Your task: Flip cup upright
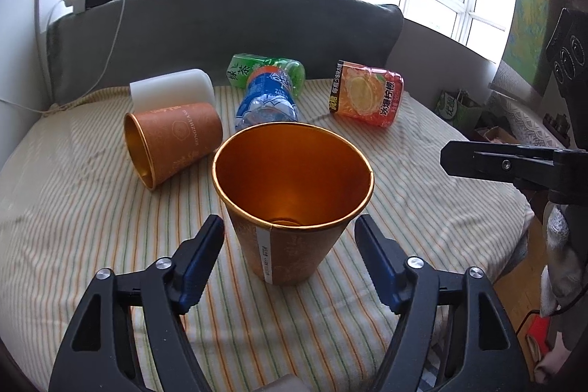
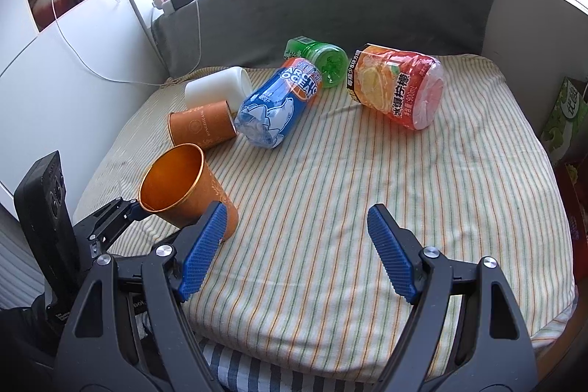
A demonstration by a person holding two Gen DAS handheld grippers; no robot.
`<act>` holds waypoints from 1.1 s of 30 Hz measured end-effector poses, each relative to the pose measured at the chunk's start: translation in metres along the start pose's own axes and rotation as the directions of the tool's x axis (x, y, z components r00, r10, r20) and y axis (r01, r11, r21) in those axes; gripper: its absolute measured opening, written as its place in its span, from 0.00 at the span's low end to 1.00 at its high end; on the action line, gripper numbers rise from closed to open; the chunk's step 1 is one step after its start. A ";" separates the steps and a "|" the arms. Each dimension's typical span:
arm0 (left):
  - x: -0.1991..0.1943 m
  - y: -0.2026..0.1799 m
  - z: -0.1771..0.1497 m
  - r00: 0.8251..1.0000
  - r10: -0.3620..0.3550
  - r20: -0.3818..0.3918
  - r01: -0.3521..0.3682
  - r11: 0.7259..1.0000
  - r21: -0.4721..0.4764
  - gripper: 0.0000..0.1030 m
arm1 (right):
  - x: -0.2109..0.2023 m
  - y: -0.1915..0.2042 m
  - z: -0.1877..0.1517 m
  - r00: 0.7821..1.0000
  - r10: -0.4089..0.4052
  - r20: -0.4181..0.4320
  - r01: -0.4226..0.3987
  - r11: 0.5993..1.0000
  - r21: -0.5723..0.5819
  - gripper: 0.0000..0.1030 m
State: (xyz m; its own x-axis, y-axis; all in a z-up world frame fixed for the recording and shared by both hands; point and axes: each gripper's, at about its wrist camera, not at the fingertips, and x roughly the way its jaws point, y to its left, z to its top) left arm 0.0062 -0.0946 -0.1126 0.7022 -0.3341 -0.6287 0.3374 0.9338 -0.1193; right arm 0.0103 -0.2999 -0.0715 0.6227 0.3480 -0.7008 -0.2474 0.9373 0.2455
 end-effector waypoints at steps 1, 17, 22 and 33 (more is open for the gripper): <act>0.000 0.000 0.000 1.000 -0.001 -0.002 0.001 1.000 0.000 0.72 | -0.001 0.000 0.000 1.000 0.000 0.001 0.000 1.000 0.001 0.79; -0.026 0.000 -0.004 1.000 0.015 0.008 -0.016 1.000 0.018 0.77 | -0.014 0.004 -0.008 0.999 -0.017 0.045 0.018 1.000 -0.020 0.79; -0.041 0.006 -0.006 1.000 0.029 0.011 -0.029 1.000 0.006 0.77 | -0.019 0.011 -0.014 0.997 -0.037 0.073 0.040 0.998 -0.040 0.79; -0.081 0.015 0.007 0.988 0.101 0.121 -0.099 0.995 -0.024 0.77 | -0.039 0.031 -0.031 0.960 -0.150 0.237 0.177 0.979 -0.099 0.87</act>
State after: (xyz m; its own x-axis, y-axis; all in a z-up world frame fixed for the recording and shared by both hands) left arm -0.0415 -0.0543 -0.0577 0.8031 -0.2514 -0.5402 0.2515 0.9649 -0.0752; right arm -0.0448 -0.2845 -0.0576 0.8107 0.1983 -0.5509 -0.2051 0.9775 0.0501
